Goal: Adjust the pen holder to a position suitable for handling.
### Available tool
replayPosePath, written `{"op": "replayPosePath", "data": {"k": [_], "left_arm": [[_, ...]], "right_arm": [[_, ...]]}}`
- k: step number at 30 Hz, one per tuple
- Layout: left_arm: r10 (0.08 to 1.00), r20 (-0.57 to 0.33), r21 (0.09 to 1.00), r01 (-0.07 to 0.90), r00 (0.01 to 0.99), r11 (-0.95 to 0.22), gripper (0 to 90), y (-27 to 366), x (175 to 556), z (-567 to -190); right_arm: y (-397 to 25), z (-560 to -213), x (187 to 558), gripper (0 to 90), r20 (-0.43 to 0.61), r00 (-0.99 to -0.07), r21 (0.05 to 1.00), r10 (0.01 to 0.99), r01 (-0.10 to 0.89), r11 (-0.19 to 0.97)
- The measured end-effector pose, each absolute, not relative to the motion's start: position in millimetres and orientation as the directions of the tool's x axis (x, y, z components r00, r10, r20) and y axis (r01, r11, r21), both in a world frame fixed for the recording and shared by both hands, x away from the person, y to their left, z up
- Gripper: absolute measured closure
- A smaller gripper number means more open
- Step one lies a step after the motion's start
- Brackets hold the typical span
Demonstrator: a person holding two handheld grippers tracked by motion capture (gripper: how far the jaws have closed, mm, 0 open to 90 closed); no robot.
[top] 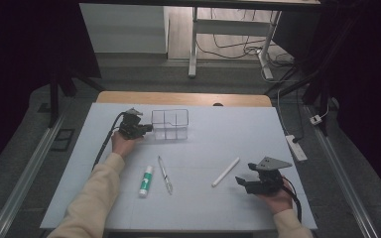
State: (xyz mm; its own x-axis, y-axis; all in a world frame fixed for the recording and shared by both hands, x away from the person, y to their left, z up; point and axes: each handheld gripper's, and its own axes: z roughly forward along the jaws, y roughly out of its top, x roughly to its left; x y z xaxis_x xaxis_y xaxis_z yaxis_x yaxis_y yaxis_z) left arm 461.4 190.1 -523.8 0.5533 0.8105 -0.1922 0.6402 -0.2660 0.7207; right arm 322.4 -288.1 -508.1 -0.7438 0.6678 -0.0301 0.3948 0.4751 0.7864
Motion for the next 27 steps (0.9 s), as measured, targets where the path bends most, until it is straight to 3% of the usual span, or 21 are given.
{"op": "replayPosePath", "data": {"k": [27], "left_arm": [[0.785, -0.172, 0.724, 0.617, 0.595, -0.308, 89.1, 160, 475, -523]], "right_arm": [[-288, -509, 321, 25.1, -0.027, -0.744, 0.784, 0.667, 0.399, 0.477]]}}
